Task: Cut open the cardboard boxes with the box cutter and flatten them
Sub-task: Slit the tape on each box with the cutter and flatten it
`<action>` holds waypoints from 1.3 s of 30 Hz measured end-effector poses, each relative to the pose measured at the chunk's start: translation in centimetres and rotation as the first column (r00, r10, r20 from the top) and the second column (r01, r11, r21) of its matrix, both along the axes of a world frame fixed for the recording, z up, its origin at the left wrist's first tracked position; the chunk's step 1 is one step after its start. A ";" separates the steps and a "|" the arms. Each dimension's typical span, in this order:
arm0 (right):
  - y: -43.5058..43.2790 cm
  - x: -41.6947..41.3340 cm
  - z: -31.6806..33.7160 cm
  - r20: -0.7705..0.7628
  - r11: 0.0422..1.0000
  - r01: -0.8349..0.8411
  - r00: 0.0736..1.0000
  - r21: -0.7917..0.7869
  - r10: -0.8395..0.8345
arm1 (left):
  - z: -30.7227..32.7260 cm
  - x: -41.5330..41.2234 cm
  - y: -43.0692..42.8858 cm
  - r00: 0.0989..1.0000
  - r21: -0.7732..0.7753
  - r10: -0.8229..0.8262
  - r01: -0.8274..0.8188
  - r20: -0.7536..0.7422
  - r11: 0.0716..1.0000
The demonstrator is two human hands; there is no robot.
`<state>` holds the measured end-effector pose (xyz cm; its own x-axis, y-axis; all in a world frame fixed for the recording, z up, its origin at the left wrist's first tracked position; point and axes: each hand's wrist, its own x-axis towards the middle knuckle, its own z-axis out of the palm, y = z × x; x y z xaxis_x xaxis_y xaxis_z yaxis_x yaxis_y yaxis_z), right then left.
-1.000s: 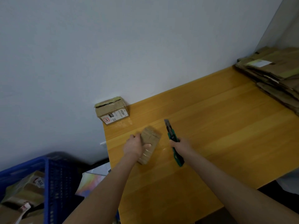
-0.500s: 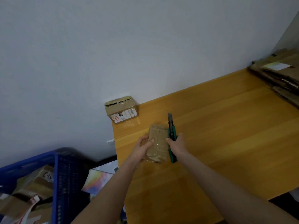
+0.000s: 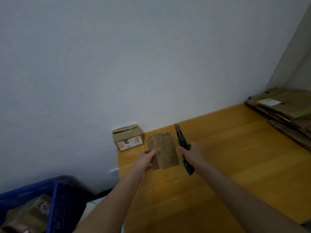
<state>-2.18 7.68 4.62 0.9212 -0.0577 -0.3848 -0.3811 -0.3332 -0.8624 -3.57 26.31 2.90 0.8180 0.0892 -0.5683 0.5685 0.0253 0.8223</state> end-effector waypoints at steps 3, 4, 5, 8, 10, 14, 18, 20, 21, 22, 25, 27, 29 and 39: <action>-0.8 -0.7 0.3 0.077 0.993 -0.039 0.996 -0.109 0.047 | 0.2 0.4 -0.1 0.999 0.016 0.023 -0.023 0.023 1.000; -0.9 -1.0 0.5 0.131 0.980 -0.077 0.986 -0.183 0.102 | 0.2 0.5 -0.2 0.999 0.016 0.036 -0.037 0.027 0.999; -0.9 -1.4 0.7 0.183 0.960 -0.112 0.970 -0.258 0.162 | 0.2 0.7 -0.3 0.998 0.026 0.046 -0.046 0.032 0.999; -1.1 -2.8 1.6 0.250 0.882 -0.168 0.921 -0.440 0.300 | 0.2 1.0 -0.7 0.997 0.068 0.059 -0.063 0.053 0.996; -1.4 -3.3 2.1 0.276 0.830 -0.175 0.889 -0.530 0.364 | 0.1 1.1 -0.9 0.996 0.077 0.067 -0.071 0.056 0.995; -1.6 -3.9 2.6 0.264 0.718 -0.207 0.833 -0.665 0.486 | 0.0 1.1 -1.4 0.995 0.103 0.076 -0.082 0.066 0.991; -1.4 -3.9 2.9 0.234 0.640 -0.211 0.810 -0.739 0.538 | 0.0 0.9 -2.0 0.996 0.116 0.073 -0.079 0.053 0.990; -1.2 -3.7 3.0 0.230 0.610 -0.203 0.799 -0.766 0.555 | 0.1 1.0 -2.2 0.996 0.117 0.077 -0.081 0.036 0.990; -1.2 -3.6 3.0 0.229 0.600 -0.197 0.798 -0.776 0.557 | 0.2 1.1 -2.2 0.997 0.123 0.075 -0.078 0.028 0.989; -1.1 -3.6 3.1 0.225 0.588 -0.193 0.796 -0.785 0.562 | 0.2 1.2 -2.3 0.997 0.130 0.073 -0.075 0.022 0.989; -1.1 -3.5 3.3 0.203 0.536 -0.197 0.776 -0.821 0.597 | 0.3 1.4 -2.6 0.997 0.146 0.073 -0.074 0.010 0.986; -1.1 -3.6 3.3 0.203 0.509 -0.182 0.766 -0.841 0.610 | 0.2 1.5 -2.7 0.996 0.149 0.089 -0.089 0.003 0.985; -1.1 -3.5 3.3 0.199 0.494 -0.170 0.770 -0.853 0.607 | 0.2 1.6 -3.0 0.995 0.145 0.100 -0.098 -0.003 0.985; -0.3 -3.4 3.3 0.091 0.437 -0.222 0.803 -0.871 0.589 | 1.0 2.5 -3.8 0.988 0.191 0.140 -0.150 0.065 0.970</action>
<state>-5.54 7.36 7.88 0.9654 0.2557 -0.0518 0.2447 -0.9563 -0.1600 -1.06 22.50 3.89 0.8157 0.3134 -0.4862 0.5277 -0.0592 0.8473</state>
